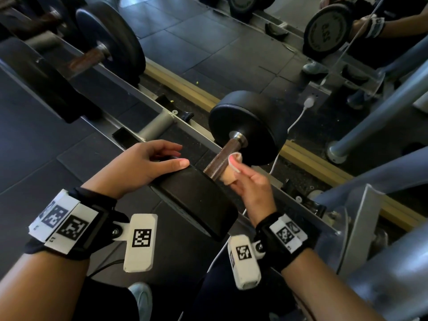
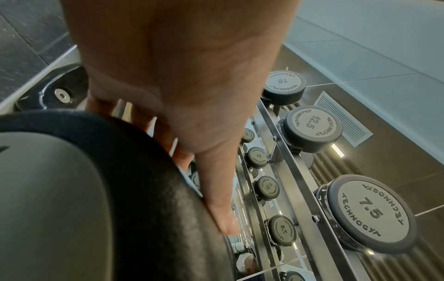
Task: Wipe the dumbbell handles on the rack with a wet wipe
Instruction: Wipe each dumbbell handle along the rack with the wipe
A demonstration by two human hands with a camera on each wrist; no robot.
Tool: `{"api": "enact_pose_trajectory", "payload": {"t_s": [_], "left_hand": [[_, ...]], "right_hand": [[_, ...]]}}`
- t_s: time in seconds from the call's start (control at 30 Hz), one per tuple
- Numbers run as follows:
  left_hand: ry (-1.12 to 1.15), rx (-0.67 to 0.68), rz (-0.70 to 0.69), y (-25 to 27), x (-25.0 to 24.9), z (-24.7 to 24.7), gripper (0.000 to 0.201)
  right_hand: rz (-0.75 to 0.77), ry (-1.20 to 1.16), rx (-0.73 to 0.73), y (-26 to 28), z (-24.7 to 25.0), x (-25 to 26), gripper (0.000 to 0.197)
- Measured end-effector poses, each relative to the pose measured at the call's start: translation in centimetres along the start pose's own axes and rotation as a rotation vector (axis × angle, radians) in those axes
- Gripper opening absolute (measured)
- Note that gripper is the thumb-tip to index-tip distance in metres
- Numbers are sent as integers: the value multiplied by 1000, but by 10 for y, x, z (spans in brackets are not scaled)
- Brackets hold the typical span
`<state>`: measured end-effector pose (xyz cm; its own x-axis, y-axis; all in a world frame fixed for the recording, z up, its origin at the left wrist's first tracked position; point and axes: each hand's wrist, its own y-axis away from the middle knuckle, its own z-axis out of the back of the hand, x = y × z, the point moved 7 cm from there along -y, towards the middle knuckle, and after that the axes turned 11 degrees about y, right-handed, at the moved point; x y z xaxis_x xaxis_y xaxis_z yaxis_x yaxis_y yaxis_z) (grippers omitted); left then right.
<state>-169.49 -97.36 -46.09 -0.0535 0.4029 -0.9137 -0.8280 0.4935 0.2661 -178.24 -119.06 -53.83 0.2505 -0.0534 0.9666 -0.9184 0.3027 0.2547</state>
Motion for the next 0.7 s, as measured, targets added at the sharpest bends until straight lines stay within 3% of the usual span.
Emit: {"api": "enact_pose_trajectory", "payload": {"t_s": [0.13,0.3,0.5,0.7], "left_hand": [[13,13,15,-2,1,0,75],[0,4,30,-2,2,2,76],[12,1,36,-2,2,1,74],[27,14,44,-3,-1,0,78]], "right_hand": [[4,138,156,19,-2,-8,22],[-10,-93,-90,-11,40,13,29],[39,29,-99,-10,8,13,33],[20,248,111,23,-6,-4,29]]}}
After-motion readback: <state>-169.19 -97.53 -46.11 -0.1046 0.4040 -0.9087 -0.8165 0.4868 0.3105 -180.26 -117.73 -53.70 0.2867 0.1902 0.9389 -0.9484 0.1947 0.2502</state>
